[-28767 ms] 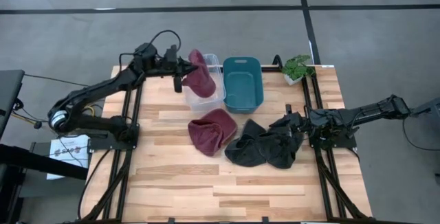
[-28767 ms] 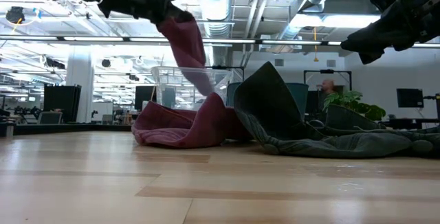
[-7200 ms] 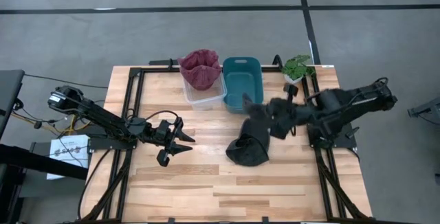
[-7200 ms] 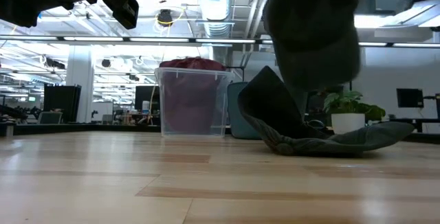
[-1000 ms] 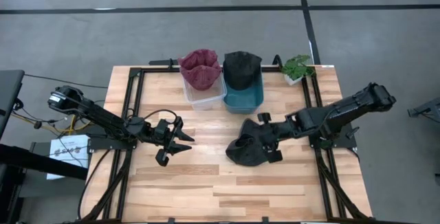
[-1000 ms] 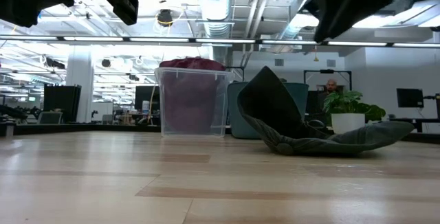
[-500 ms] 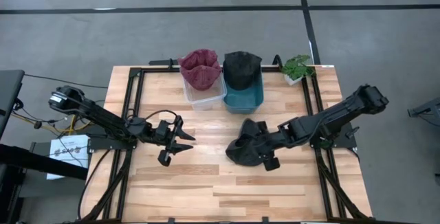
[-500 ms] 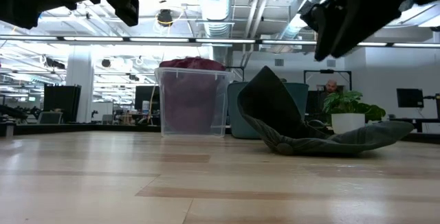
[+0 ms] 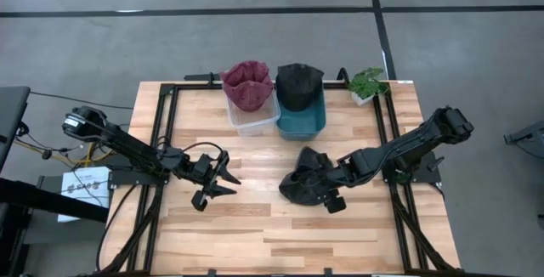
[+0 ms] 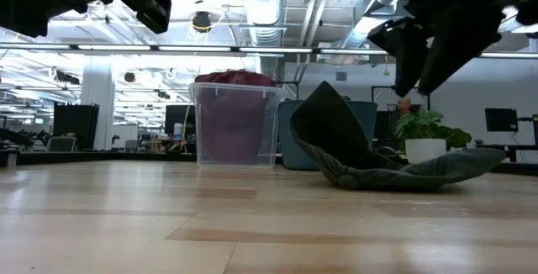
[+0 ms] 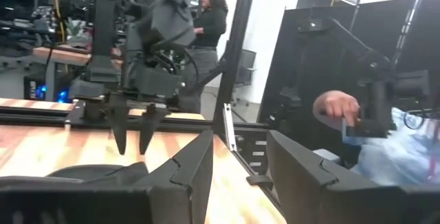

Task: Pick & Place hat
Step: Put the black cap into the blue bin

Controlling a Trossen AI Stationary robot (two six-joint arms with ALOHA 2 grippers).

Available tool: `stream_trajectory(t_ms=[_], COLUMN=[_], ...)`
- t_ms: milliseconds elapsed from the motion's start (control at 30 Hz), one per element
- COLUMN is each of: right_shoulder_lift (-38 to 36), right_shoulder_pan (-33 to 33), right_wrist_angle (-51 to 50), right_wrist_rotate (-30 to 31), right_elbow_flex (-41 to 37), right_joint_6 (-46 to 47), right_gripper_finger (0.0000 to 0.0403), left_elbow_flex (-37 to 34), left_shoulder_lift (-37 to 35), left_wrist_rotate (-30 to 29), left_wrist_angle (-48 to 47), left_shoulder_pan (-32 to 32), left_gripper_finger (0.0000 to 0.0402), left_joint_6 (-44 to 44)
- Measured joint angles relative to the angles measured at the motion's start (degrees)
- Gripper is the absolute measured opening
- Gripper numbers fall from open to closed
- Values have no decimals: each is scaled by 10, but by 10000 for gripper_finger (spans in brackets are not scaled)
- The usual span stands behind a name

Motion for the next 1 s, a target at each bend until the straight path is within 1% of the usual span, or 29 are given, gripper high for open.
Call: stream_trajectory(t_ms=[167,267,367,700,767,933,1000], right_shoulder_lift=[-11,-11,-4,-8,-8,-8,-8], right_shoulder_pan=[0,1,9,55,68,106,120], right_wrist_angle=[-16,-17,-20,-62,-60,-75,-84], right_wrist_rotate=[-35,-64,-67,-62,-47,60,93], right_elbow_flex=[0,0,1,0,0,0,0], right_joint_6=[1,21,49,74,74,78,86], right_gripper_finger=[134,134,134,134,134,134,134], left_elbow_flex=[0,0,0,0,0,0,0], left_shoulder_lift=[0,0,0,0,0,0,0], left_wrist_rotate=[0,0,0,0,-1,-1,-1], left_wrist_angle=[0,0,0,0,0,0,0], left_shoulder_pan=[0,0,0,0,0,0,0], left_gripper_finger=[135,135,135,135,135,135,135], left_joint_6=[0,1,1,1,1,1,1])
